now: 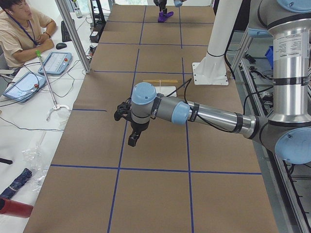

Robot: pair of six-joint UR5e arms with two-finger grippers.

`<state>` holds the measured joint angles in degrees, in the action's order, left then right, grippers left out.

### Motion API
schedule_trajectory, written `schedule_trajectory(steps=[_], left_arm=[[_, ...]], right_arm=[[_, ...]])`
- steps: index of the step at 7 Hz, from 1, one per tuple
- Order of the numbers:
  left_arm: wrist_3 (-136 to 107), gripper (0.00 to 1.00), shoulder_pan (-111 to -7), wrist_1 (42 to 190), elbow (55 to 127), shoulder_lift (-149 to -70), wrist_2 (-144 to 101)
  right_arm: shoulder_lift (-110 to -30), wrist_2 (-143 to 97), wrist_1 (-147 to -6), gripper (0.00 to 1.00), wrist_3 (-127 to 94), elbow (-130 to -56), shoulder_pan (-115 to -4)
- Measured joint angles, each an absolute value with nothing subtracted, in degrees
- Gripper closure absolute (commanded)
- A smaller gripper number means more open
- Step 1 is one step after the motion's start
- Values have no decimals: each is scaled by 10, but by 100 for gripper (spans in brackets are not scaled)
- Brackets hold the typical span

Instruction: Hang towel on rack

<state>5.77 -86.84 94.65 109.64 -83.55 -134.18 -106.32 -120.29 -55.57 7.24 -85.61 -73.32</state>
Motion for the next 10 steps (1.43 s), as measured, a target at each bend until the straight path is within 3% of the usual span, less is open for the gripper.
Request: schedule_trajectory(steps=[1, 2, 3, 8, 10], left_arm=[[58, 0, -868, 947, 1097, -837, -1342], [58, 0, -868, 947, 1097, -839, -1342], [58, 0, -868, 947, 1098, -840, -1342], [58, 0, -868, 951, 1096, -841, -1342], [58, 0, -868, 952, 1096, -840, -1342]], right_arm=[[-1070, -1205, -553, 30, 73, -854, -727], [-1075, -1206, -552, 77, 75, -854, -722], [-1079, -1207, -552, 100, 77, -855, -717], [-1084, -1208, -554, 100, 80, -891, -717], [-1104, -1211, -590, 100, 80, -969, -724]])
